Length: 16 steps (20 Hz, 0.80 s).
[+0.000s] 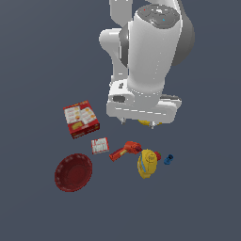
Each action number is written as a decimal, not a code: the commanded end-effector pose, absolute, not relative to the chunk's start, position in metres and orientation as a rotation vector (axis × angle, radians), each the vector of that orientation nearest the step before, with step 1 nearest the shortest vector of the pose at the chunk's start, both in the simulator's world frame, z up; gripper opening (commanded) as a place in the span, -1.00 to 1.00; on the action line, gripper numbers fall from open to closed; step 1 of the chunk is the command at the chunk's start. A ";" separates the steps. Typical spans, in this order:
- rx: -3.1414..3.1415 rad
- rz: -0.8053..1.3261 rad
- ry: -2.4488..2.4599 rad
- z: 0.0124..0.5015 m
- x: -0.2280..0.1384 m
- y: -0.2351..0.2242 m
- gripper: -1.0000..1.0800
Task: Pick up a designated object from a clutter of objects.
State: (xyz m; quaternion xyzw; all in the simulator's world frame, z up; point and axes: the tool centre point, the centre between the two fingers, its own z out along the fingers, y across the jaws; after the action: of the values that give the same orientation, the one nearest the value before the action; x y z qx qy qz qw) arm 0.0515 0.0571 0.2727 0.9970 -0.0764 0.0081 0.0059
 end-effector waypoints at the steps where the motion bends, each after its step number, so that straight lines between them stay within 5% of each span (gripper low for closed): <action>1: 3.117 0.023 -0.287 0.255 0.061 0.076 0.92; 16: 3.085 0.009 -0.573 0.138 0.089 0.189 0.92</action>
State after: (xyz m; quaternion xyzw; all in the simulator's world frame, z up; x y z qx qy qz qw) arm 0.0878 0.1793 0.1487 0.9847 -0.1740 0.0027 0.0027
